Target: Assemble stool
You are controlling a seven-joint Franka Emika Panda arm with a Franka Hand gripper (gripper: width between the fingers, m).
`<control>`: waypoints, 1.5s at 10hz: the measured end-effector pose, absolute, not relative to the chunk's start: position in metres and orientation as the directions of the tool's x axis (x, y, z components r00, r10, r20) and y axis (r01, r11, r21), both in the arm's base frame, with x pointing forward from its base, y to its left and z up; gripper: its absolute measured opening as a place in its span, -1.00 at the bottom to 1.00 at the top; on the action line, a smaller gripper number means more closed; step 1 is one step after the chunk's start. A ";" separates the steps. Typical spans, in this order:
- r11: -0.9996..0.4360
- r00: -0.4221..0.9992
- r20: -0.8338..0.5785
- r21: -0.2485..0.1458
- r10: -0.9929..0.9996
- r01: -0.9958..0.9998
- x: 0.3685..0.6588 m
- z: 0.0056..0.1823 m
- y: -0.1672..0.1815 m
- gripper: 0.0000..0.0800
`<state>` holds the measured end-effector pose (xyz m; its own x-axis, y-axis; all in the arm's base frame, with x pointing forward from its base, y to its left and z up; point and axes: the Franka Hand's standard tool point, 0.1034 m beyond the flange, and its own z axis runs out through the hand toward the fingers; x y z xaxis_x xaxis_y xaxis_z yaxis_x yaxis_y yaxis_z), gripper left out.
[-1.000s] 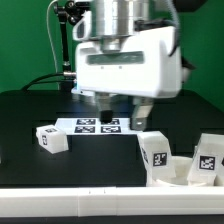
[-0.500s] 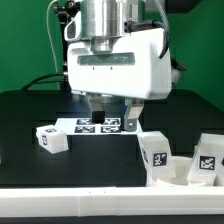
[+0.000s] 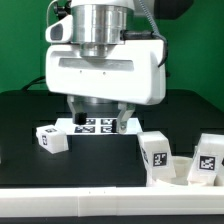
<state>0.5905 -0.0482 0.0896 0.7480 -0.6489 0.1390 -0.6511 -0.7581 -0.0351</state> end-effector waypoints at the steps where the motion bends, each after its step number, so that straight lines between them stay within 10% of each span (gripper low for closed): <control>1: -0.766 0.756 0.142 -0.030 -0.639 -0.642 0.589 0.088 -0.051 0.62; 4: -0.819 0.810 0.144 -0.015 -0.569 -0.573 0.589 0.088 -0.051 0.62; 9: -0.988 0.989 0.124 0.140 0.079 0.062 0.591 0.086 -0.053 0.62; 12: -0.976 0.978 0.110 0.151 0.176 0.159 0.591 0.086 -0.053 0.62; 15: -0.988 0.991 0.008 0.082 0.134 0.133 0.567 0.082 -0.083 0.62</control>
Offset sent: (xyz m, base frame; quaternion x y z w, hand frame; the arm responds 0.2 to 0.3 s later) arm 0.0000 0.0000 0.0000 0.0000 0.0000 -0.0650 0.9979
